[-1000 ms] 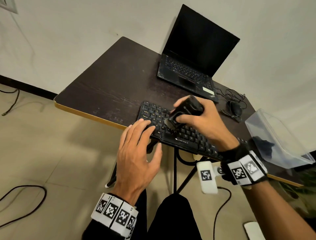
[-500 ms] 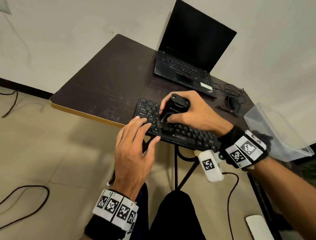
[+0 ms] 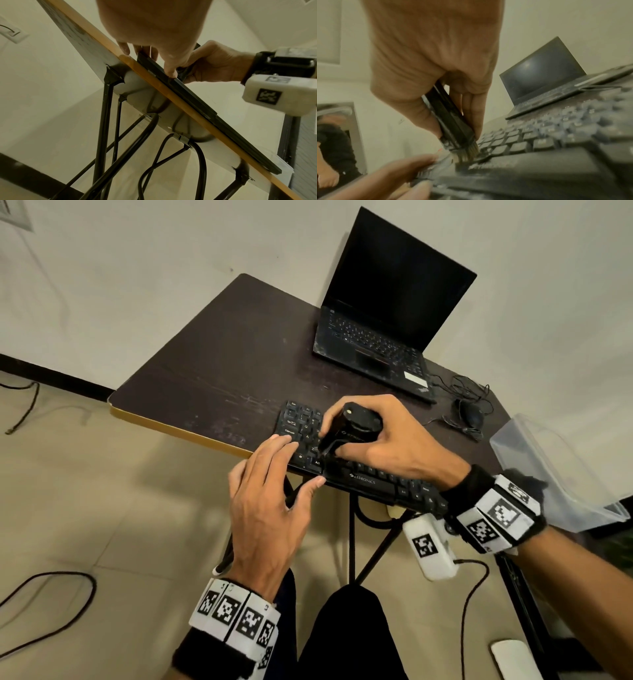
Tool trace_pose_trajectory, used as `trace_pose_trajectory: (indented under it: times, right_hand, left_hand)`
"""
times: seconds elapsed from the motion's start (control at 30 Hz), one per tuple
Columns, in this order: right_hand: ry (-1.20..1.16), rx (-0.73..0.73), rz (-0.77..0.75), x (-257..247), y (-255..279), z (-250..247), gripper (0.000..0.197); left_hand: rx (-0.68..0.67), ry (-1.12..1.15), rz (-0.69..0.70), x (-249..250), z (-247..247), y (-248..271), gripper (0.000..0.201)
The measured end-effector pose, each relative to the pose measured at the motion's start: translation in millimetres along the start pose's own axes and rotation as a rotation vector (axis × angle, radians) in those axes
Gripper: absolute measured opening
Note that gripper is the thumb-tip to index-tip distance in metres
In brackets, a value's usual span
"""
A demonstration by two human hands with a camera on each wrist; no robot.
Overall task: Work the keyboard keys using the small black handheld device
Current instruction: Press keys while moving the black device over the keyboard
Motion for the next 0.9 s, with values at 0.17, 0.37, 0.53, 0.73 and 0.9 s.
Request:
trace_pose_trajectory:
  times: [0.17,0.37,0.53,0.73,0.9]
  right_hand:
    - [-0.007,0.029,0.019,2,-8,-13,0.030]
    - [-0.017,0.034,0.032,2,-13,-10,0.030]
    - [-0.024,-0.044,-0.033,-8,-15,2,0.029]
    - [-0.023,0.001,-0.021,-4,-17,-8,0.029]
    - [0.030,0.045,0.005,-2,-27,-9,0.029]
  left_hand:
    - [0.016,0.009,-0.016,-1,-3,1,0.056]
    - [0.012,0.031,-0.048,-5,-6,-1,0.045]
    - [0.045,0.031,-0.050,-6,-10,-2,0.036]
    - [0.066,0.013,-0.036,-5,-12,-1,0.033]
    - [0.072,0.005,-0.033,-3,-13,0,0.031]
Point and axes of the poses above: each hand's wrist, its own y-axis away from the middle knuckle, its own z-axis out of the palm, x = y × z, the point moved 7 cm from there along -y, towards the middle knuckle, and after that the axes turned 12 degrees about -x, right-handed, at the moved point
